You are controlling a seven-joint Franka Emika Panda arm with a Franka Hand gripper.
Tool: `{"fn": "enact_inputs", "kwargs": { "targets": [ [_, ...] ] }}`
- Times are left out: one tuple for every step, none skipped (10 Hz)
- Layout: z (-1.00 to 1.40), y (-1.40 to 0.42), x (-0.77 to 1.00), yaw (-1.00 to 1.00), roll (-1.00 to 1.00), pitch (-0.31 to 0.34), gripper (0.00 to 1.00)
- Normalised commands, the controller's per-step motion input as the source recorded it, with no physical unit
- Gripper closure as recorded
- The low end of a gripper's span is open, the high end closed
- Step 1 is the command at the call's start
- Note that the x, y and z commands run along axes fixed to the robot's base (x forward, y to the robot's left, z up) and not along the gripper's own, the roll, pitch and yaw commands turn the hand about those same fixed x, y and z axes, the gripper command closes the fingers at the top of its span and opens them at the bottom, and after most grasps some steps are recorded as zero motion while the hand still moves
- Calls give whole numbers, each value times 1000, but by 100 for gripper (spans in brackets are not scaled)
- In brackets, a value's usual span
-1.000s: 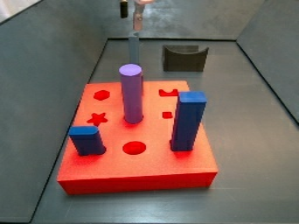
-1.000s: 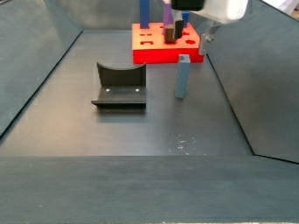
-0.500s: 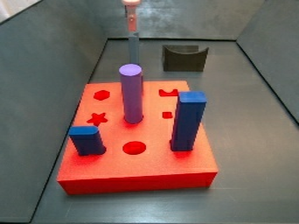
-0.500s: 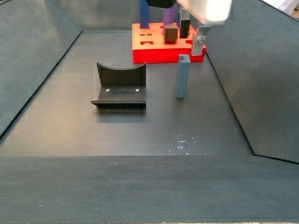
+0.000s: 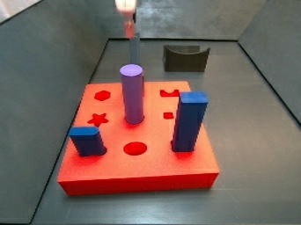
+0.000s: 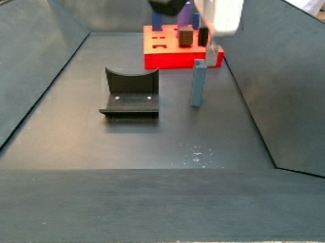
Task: Pick up the arch object. Move up. Place the arch object on the fixture. Regrasp the arch object. Rotate the arch object. Move to above the board. Insert the arch object.
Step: Rotate the arch object.
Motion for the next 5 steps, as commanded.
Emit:
{"fn": "enact_inputs", "kwargs": {
  "targets": [
    [-979,8,24,-52,-131,-33,0],
    [-882,9,22,-49,-134,-36,0],
    [-678,9,25,-42,-139,-42,0],
    [-577,10,26,-39,-142,-42,0],
    [-376,11,27,-32,-147,-36,0]
  ]
}}
